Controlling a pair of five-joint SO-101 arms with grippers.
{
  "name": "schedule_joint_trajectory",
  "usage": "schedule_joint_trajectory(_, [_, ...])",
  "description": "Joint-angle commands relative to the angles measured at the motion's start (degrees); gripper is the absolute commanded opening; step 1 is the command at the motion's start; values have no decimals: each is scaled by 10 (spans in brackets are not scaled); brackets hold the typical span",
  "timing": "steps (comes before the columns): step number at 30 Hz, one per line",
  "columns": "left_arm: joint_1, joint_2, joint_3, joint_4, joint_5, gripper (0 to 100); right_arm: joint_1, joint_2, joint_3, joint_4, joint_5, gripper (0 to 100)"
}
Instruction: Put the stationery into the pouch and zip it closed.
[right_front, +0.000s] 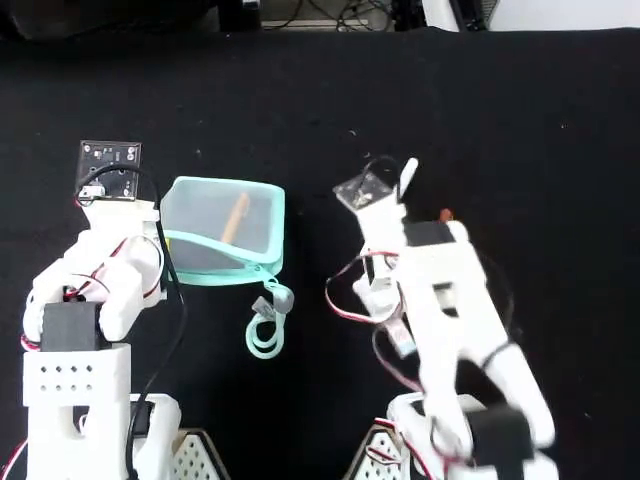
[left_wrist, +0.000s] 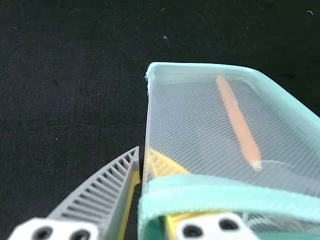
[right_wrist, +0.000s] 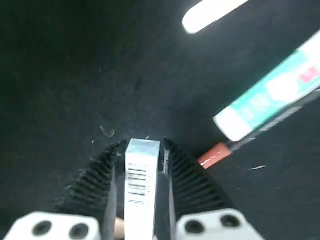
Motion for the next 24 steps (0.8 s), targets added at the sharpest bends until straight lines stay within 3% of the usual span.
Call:
schedule_joint_trajectory(1, [-2,-6,-3,-10,5,30,-8,93,-33,-14,5,16])
schedule_joint_trajectory(4, [-2,-6,-3,-10,5,30,-10,161,-60,-13,13,37])
schedule_joint_trajectory(9, [-2,-6,-3,-10,5,30,-9,211,-73,-15,61,170])
schedule_joint_trajectory(24, [-2,-6,-3,-10,5,30,-8,218,-69,24,64,149])
